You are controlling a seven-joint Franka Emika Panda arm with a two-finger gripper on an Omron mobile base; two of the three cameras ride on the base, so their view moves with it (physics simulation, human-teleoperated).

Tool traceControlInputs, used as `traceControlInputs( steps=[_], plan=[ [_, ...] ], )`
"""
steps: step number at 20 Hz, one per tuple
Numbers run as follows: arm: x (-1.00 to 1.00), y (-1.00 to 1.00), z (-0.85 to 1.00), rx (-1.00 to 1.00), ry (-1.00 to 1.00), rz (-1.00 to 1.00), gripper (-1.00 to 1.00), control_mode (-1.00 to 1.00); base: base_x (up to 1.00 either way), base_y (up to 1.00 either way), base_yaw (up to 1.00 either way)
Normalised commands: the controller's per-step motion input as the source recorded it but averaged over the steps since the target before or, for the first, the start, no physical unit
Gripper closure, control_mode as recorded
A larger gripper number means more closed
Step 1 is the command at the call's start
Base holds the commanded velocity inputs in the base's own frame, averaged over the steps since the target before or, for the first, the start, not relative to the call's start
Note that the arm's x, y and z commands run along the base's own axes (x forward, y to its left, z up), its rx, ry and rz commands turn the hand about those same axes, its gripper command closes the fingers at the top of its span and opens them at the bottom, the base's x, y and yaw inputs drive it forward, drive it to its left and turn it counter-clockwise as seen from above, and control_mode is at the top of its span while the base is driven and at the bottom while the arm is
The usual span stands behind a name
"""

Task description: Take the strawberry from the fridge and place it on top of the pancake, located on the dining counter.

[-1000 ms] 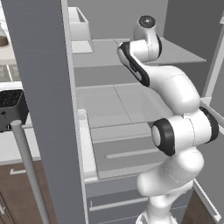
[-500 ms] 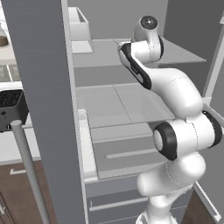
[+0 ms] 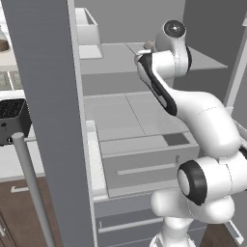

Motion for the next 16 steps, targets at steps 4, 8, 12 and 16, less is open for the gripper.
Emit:
traceControlInputs(
  steps=[4,8,12,16],
  plan=[
    [-0.8,0.0,0.22,0.0,0.0,0.0,1.0,-1.0,0.0,0.0,0.0],
    [-0.86,0.0,0.24,0.0,0.0,0.0,1.0,-1.0,0.0,0.0,0.0],
    [-0.82,0.0,0.21,0.0,0.0,0.0,1.0,-1.0,0.0,0.0,0.0],
    [-0.86,0.0,0.19,0.0,0.0,0.0,1.0,-1.0,0.0,0.0,0.0]
  ],
)
